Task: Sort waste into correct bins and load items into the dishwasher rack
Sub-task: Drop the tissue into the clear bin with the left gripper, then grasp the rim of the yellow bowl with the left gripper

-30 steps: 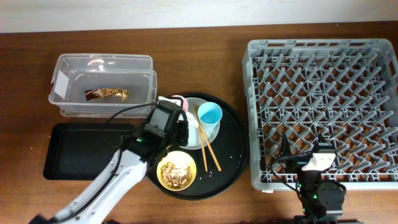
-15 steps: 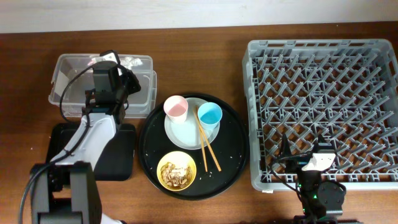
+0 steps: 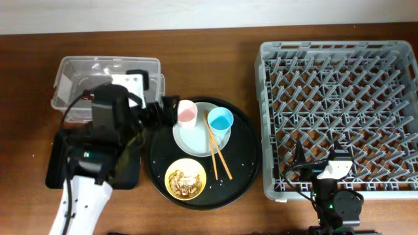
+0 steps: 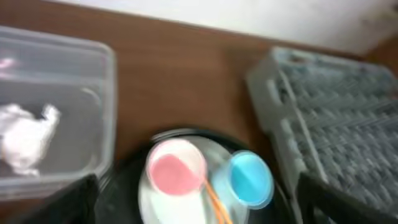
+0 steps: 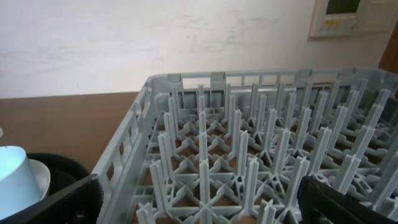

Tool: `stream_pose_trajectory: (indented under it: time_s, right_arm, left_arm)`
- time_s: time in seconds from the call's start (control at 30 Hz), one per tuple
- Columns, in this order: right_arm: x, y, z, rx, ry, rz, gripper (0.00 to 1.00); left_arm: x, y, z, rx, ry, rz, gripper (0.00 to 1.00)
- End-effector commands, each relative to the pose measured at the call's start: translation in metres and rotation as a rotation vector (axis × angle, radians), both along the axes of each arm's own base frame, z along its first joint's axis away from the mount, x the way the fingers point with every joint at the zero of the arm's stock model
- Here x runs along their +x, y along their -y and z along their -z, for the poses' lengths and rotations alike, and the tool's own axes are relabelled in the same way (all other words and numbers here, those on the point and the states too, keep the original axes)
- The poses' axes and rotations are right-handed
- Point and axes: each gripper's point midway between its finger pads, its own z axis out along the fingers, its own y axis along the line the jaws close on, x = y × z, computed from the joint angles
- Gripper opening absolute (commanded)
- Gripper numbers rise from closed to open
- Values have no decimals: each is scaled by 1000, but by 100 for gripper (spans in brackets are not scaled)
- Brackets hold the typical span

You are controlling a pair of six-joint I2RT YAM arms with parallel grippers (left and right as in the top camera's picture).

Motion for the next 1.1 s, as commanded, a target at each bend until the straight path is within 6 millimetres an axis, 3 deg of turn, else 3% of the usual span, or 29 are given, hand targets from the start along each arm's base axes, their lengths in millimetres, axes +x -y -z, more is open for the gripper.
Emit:
stream_pose_trajectory:
  time_s: [0.0,0.03,0.1,0.17,0.2,0.27,0.3,0.37,0.4,0.47,0.6,0.73,0.83,1.07]
  right_arm:
    - [0,1,3,7,-5,7,98]
    - [0,1,3,7,-5,7,98]
    - [0,1,3,7,-5,7,98]
    - [0,1,3,7,-5,7,98]
    - [0,1,3,7,-5,7,98]
    - [0,1,3,7,-5,7,98]
    - [0,1,3,7,-5,7,98]
    - [0,1,3,7,-5,7,98]
    - [0,1,3,7,-5,7,98]
    - [0,1,3,7,-5,7,98]
    - [0,1,3,7,-5,7,98]
    - [0,1,3,7,-5,7,98]
    - [0,1,3,7,-5,7,98]
    - [0,1,3,7,-5,7,98]
  left_arm:
    - [-47,31,7,-10,-85,144,99]
    - [-61,42,14,-9,-131,192,97]
    - [-91,54,35,30,-252,263,71]
    - [-118,69,47,39,-343,314,65]
    - [-127,78,47,48,-345,358,99]
    - [-122,85,41,35,-304,372,99]
    - [-123,84,41,36,-307,371,77]
    - [-128,81,46,47,-339,368,42]
    - [-132,74,56,70,-386,339,34]
    - [-137,56,83,138,-504,199,34]
    - [-149,76,123,228,-630,150,23]
    - [-152,103,169,340,-701,167,21]
    - [-142,92,203,469,-728,108,21]
    - [-147,103,216,497,-729,140,21]
